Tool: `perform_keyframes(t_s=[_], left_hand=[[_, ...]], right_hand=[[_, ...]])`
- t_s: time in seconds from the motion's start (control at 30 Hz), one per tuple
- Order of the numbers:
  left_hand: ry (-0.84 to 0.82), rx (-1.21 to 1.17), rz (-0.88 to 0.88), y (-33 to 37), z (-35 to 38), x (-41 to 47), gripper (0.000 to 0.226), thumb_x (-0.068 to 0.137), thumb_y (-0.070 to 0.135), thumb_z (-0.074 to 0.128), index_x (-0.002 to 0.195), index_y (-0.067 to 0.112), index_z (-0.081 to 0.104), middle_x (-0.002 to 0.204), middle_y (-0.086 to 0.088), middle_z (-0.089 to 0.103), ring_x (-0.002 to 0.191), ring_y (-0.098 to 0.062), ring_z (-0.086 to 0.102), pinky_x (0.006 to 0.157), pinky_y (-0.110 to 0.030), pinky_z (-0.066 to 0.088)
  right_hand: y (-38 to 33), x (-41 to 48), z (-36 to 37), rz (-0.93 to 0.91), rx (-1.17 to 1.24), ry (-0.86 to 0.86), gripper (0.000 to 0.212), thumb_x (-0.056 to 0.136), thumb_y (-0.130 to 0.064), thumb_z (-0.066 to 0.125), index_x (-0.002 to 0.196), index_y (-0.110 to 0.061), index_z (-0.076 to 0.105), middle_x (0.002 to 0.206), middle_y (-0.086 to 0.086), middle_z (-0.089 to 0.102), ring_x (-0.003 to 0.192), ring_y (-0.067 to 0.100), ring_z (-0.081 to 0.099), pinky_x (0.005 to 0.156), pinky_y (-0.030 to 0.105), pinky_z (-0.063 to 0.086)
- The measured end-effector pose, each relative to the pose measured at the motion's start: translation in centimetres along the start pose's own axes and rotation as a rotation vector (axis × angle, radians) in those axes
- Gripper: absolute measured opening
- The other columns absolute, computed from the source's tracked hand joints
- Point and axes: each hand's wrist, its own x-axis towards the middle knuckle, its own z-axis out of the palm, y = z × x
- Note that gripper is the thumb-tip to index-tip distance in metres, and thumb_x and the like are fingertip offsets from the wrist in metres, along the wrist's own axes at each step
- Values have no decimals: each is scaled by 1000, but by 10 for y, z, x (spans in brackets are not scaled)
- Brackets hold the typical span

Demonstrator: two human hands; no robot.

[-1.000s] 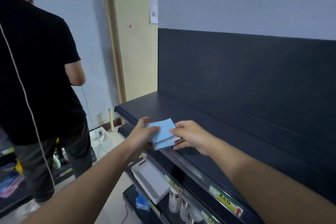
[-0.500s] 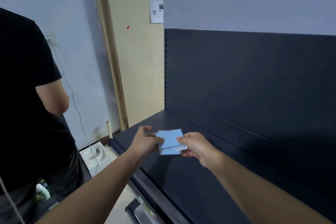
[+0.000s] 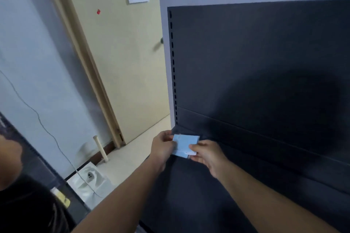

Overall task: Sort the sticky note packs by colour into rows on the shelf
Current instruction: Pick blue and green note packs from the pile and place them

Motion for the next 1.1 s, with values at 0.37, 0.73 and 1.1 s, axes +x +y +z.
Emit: perform_keyframes(t_s=[0.37, 0.73, 1.1], left_hand=[[-174, 120, 97, -16, 18, 49, 36, 83, -13, 43, 95, 16, 59, 97, -4, 64, 84, -19, 60, 77, -30, 51], [-379, 588, 834, 28, 126, -56, 45, 83, -2, 51, 127, 11, 50, 103, 0, 65, 103, -19, 49, 90, -27, 34], [-894, 1197, 1398, -4, 370, -365, 37, 94, 26, 42, 128, 12, 42, 127, -6, 48, 117, -25, 44, 98, -37, 31]], right_hand=[[6, 38, 6, 51, -158, 213, 9, 83, 0, 61, 91, 3, 64, 75, 10, 59, 59, 12, 53, 57, 22, 50], [-8, -80, -133, -111, -527, 432, 17, 81, -11, 62, 97, -12, 64, 82, -3, 59, 76, 9, 53, 67, 23, 42], [104, -441, -407, 313, -1194, 958, 33, 87, -21, 51, 119, -11, 51, 123, 9, 57, 112, 27, 55, 83, 31, 45]])
